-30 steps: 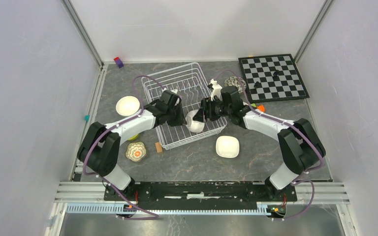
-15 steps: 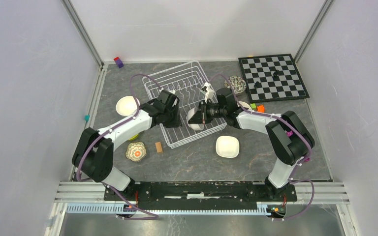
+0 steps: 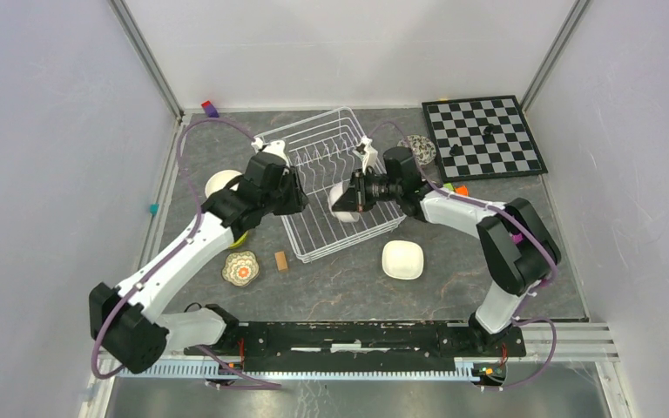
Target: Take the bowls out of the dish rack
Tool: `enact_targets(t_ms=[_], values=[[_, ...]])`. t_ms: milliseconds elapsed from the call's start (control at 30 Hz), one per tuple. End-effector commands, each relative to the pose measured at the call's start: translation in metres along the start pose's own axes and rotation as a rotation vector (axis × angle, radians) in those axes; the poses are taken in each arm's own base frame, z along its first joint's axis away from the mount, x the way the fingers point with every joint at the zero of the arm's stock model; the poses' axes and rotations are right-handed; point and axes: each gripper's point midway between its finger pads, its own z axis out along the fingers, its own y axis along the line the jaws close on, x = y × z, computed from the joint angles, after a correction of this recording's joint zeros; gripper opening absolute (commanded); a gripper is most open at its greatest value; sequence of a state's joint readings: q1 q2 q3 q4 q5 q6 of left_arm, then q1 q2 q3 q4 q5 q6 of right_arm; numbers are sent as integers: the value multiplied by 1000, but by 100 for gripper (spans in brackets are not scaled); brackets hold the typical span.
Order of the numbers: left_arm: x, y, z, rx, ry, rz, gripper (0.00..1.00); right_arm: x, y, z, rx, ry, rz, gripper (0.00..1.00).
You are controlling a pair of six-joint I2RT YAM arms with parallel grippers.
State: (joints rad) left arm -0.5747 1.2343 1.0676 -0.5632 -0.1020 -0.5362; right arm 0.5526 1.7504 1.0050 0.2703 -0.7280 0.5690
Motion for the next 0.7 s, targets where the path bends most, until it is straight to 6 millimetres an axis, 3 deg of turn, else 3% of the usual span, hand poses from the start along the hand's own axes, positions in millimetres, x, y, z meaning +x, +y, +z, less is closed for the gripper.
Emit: enact_targets(t_ms=[0,100,300,400,533,667], values=[[-13,11,-22,-24,-111,27,43,-59,38,-31,43,-117,-247,0],[-10,12,-25,6,-151,24,48,-74,40,-56,168,-156,-357,0],[-10,-1,-29,138,-241,17,64,-77,24,-127,495,-241,-474,0],[-12,-9,-29,202,-286,20,73,-60,10,-163,641,-295,-478,0],[-11,-17,-25,248,-303,25,77,-25,-19,-204,827,-347,-445,0],[-10,-24,-19,288,-307,31,82,11,-46,-231,965,-357,-392,0]])
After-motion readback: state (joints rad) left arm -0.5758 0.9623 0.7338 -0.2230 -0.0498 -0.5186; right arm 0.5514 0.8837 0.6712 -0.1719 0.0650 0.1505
